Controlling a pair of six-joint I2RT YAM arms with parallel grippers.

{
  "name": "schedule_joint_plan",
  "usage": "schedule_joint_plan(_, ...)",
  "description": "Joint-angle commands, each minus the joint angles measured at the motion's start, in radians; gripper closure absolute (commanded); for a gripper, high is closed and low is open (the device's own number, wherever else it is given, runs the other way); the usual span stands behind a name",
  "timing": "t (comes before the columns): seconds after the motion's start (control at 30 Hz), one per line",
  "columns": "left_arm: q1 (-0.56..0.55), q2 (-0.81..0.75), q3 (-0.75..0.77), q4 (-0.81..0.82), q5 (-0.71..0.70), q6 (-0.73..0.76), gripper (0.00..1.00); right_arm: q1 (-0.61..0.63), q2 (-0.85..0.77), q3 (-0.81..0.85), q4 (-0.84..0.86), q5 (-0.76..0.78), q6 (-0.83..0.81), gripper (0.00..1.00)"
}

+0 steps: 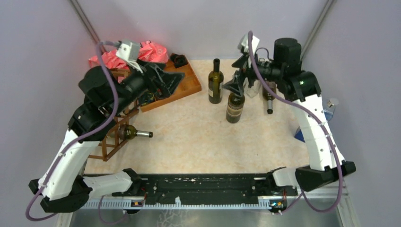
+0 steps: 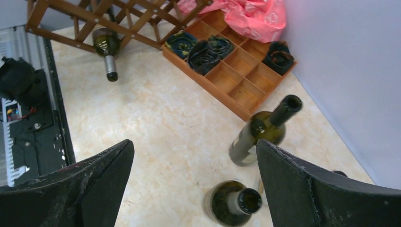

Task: Put the wine bottle on the wine rack
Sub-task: Pick up the wine bottle from the center of the board.

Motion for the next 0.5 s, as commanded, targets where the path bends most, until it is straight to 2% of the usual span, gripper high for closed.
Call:
schedule_joint_plan(0.0, 0.003, -0.113, -0.169, 0.002, 0.023, -0.007, 0.02, -0.063, 0.061, 0.208, -0.138, -0.008, 0.0, 0.02)
schedule_joint_plan(0.1, 0.003, -0.224, -0.324, 0.058, 0.073, -0.059, 0.02, -0.079, 0.062, 0.272, -0.197, 0.025, -0.039, 0.02)
schedule_joint_plan(0.2, 0.003, -0.308, -0.433, 0.115, 0.109, -0.114, 0.02, -0.104, 0.012, 0.223, -0.188, 0.032, -0.056, 0.02)
schedule_joint_plan(0.33, 0.003, -0.382, -0.49, 0.145, 0.141, -0.167, 0.02, -0.126, -0.038, 0.205, -0.24, 0.084, -0.116, 0.02)
schedule_joint_plan(0.47, 0.003, -0.389, -0.481, 0.142, 0.163, -0.169, 0.02, -0.156, -0.07, 0.181, -0.236, 0.094, -0.101, 0.03)
